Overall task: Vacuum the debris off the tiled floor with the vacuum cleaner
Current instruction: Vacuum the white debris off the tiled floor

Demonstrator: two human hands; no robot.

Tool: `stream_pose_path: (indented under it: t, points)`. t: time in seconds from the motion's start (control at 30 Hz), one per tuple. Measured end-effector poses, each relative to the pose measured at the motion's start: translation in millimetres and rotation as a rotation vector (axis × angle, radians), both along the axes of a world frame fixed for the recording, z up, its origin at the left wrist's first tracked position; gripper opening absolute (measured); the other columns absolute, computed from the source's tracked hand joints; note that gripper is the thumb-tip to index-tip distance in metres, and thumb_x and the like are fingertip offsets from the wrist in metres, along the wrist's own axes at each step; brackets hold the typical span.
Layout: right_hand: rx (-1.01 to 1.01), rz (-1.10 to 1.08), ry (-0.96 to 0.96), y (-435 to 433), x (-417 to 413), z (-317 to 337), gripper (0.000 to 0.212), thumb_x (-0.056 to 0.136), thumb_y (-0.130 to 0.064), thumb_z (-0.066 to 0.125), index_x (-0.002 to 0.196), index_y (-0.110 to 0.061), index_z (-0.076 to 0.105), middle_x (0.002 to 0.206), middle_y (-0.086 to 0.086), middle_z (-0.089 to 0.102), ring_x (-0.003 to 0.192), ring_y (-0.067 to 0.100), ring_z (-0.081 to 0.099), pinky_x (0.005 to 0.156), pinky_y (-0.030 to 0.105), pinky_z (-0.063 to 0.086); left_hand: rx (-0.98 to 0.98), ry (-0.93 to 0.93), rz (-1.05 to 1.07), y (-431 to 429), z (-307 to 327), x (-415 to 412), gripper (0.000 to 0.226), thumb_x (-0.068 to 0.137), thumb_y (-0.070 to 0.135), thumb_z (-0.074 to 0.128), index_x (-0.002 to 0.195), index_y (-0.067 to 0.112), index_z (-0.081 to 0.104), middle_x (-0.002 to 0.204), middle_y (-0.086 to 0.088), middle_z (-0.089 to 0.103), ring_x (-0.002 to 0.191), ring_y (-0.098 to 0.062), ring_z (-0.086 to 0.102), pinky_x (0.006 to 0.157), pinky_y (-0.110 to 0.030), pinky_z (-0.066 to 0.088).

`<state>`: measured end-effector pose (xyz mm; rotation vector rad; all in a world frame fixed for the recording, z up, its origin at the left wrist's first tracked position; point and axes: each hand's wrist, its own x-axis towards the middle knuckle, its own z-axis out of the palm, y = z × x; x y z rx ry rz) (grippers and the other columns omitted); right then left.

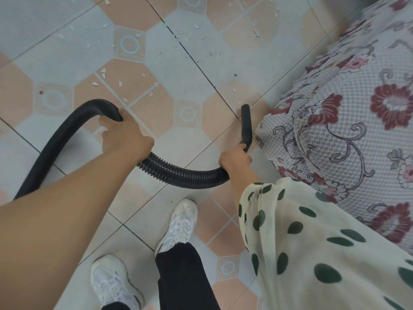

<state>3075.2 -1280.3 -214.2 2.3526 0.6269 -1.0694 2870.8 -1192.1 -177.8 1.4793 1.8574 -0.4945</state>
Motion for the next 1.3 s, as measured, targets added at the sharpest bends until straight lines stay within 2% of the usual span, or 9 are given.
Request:
stream_pose_path:
  t: [0.1, 0.2, 0.33, 0.43, 0.6, 0.87, 1.1, 1.2, 1.3]
  points:
    - [0.069, -0.021, 0.019, -3.3, -3.8, -4.5, 0.064, 0.096, -0.015, 0.042, 0.154, -0.014, 0.016, 0.148, 0.022, 0.031, 0.125, 0.038, 0.044, 0.083, 0.035, 0.037, -0.023, 0.012, 0.011, -3.8, 1.0, -4.4, 0.088, 0.085, 0.021, 0.058, 0.151, 0.015, 0.0, 0.147, -0.03, 0.005, 0.104, -0.048, 0.049, 0.081, -0.044, 0.045]
    - [0.104, -0.062, 0.013, 9.5, -1.5, -8.0, 0.063, 0.095, -0.016, 0.041, 0.152, -0.001, 0.022, 0.153, 0.017, 0.025, 0.117, 0.036, 0.046, 0.067, 0.028, 0.032, -0.011, 0.013, 0.024, -1.3, 2.4, -7.7, 0.088, 0.085, 0.02, 0.057, 0.151, 0.014, 0.0, 0.146, -0.03, 0.006, 0.103, -0.047, 0.049, 0.08, -0.044, 0.045]
    - [0.128, -0.031, -0.015, 21.3, 1.2, -8.1, 0.074, 0.096, -0.015, 0.044, 0.152, 0.005, 0.001, 0.145, 0.017, 0.038, 0.121, 0.035, 0.044, 0.077, 0.031, 0.033, 0.009, 0.011, 0.05, 4.7, 0.4, -7.4, 0.088, 0.085, 0.019, 0.057, 0.151, 0.014, 0.0, 0.145, -0.03, 0.006, 0.1, -0.048, 0.049, 0.072, -0.041, 0.04]
    - [0.158, -0.009, -0.001, 21.4, 2.5, -15.7, 0.07, 0.095, -0.013, 0.043, 0.153, 0.004, 0.009, 0.152, 0.017, 0.029, 0.119, 0.036, 0.044, 0.076, 0.032, 0.032, 0.012, 0.014, 0.05, 5.4, -0.3, -5.4, 0.087, 0.086, 0.02, 0.057, 0.151, 0.014, -0.001, 0.146, -0.03, 0.004, 0.102, -0.049, 0.049, 0.074, -0.042, 0.041]
    - [0.191, -0.003, 0.068, 0.6, 4.6, -8.7, 0.065, 0.099, -0.012, 0.037, 0.155, -0.027, 0.009, 0.149, 0.024, 0.028, 0.13, 0.039, 0.039, 0.083, 0.034, 0.029, -0.011, 0.042, 0.021, 1.8, 1.7, -0.4, 0.088, 0.086, 0.021, 0.057, 0.151, 0.014, -0.001, 0.145, -0.031, 0.006, 0.102, -0.048, 0.049, 0.073, -0.041, 0.04]
    - [-0.144, 0.184, 0.046, -5.2, 6.2, 2.6, 0.049, 0.098, -0.009, 0.036, 0.147, -0.004, 0.037, 0.159, 0.027, -0.002, 0.128, 0.035, 0.044, 0.099, 0.037, 0.038, -0.014, 0.032, -0.018, 9.0, 2.0, 4.7, 0.089, 0.084, 0.019, 0.057, 0.151, 0.013, -0.002, 0.145, -0.032, 0.007, 0.098, -0.047, 0.051, 0.069, -0.038, 0.04]
    - [-0.091, 0.07, -0.015, 4.5, 8.0, -5.8, 0.056, 0.101, -0.011, 0.037, 0.15, 0.007, 0.017, 0.16, 0.022, 0.009, 0.133, 0.034, 0.04, 0.107, 0.036, 0.034, -0.019, -0.017, -0.076, 21.0, -23.3, 3.2, 0.089, 0.084, 0.019, 0.056, 0.151, 0.011, -0.002, 0.148, -0.034, 0.008, 0.109, -0.047, 0.048, 0.073, -0.038, 0.037]
    - [-0.09, 0.056, -0.02, 5.3, -0.4, -13.2, 0.054, 0.099, -0.013, 0.039, 0.151, -0.001, 0.028, 0.16, 0.022, 0.003, 0.128, 0.034, 0.045, 0.1, 0.035, 0.037, -0.028, -0.024, -0.105, 22.4, -31.6, -3.7, 0.088, 0.085, 0.02, 0.055, 0.151, 0.01, -0.002, 0.148, -0.034, 0.01, 0.108, -0.047, 0.048, 0.073, -0.037, 0.036]
    - [-0.099, 0.0, -0.034, 7.2, -9.6, -17.0, 0.063, 0.098, -0.015, 0.041, 0.153, 0.002, 0.015, 0.161, 0.017, 0.005, 0.125, 0.033, 0.047, 0.094, 0.034, 0.037, -0.028, -0.027, -0.12, 25.9, -35.1, -9.2, 0.088, 0.085, 0.021, 0.056, 0.151, 0.009, -0.001, 0.147, -0.034, 0.012, 0.107, -0.048, 0.049, 0.074, -0.036, 0.036]
